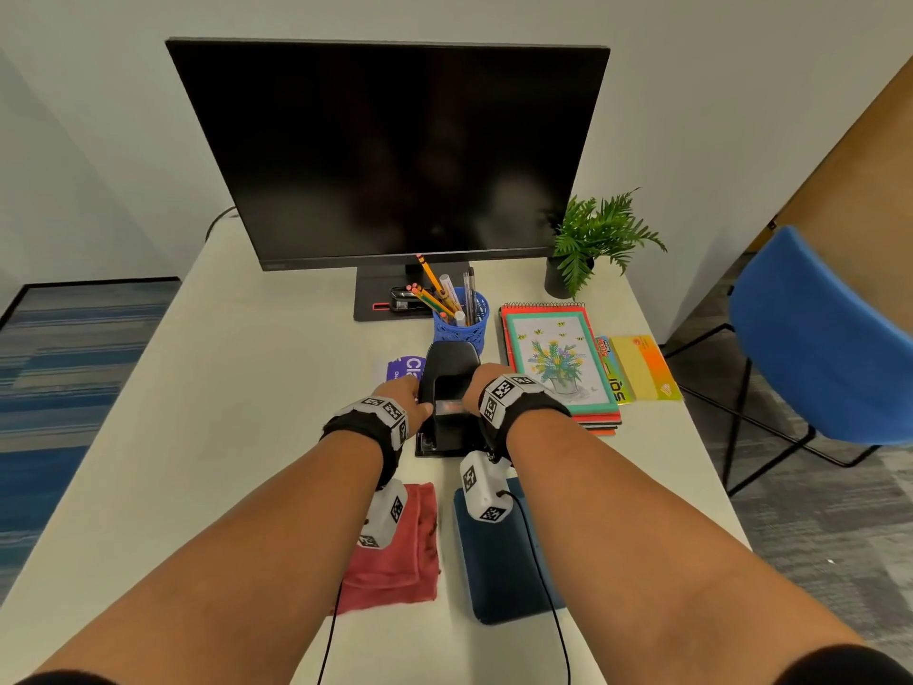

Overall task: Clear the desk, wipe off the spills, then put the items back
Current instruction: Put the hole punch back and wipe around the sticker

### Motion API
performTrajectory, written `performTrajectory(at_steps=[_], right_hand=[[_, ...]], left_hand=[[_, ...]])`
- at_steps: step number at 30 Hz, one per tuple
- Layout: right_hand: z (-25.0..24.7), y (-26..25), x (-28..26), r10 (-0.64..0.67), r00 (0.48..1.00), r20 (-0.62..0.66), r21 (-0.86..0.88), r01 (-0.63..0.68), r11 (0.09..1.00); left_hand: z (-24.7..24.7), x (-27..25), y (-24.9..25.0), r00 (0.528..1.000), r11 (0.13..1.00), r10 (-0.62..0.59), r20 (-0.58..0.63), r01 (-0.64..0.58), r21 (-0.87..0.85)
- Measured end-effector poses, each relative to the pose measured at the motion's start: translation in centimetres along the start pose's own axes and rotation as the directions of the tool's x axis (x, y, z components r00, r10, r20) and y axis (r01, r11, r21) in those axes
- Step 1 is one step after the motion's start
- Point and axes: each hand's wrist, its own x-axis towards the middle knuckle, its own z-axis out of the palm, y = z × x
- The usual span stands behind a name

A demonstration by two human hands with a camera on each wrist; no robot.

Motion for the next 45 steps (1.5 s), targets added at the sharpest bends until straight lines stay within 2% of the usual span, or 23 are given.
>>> performTrajectory(at_steps=[10, 18, 31, 38, 45], right_hand=[[-0.3, -7.4, -0.3, -0.09, 0.996, -0.022, -0.067, 0.089, 0.994], [2.2, -17.1, -0.6, -0.107, 0.994, 0.012, -0.03, 0.108, 0.994], [8.1, -31.7, 1.6, -0.13, 0.989, 0.074, 0.069, 0.125, 0.99], [9.5, -35.8, 1.7, -0.127, 0.984, 0.122, 0.059, 0.121, 0.991], [9.9, -37.6, 1.6, -0.145, 0.98, 0.136, 0.022, 0.143, 0.989]], left_hand=[[-4.4, -1.4, -5.0, 0.996, 0.991, -0.05, -0.072, 0.041, -0.124], [-9.1, -1.7, -14.1, 0.994, 0.995, -0.07, -0.085, 0.063, -0.081], [-14.6, -0.6, -28.8, 0.976, 0.981, -0.189, -0.105, 0.184, -0.057], [-15.5, -0.4, -32.7, 0.961, 0.97, -0.244, -0.128, 0.239, -0.05], [-16.1, -0.1, -34.5, 0.955, 0.965, -0.261, -0.141, 0.255, -0.06]])
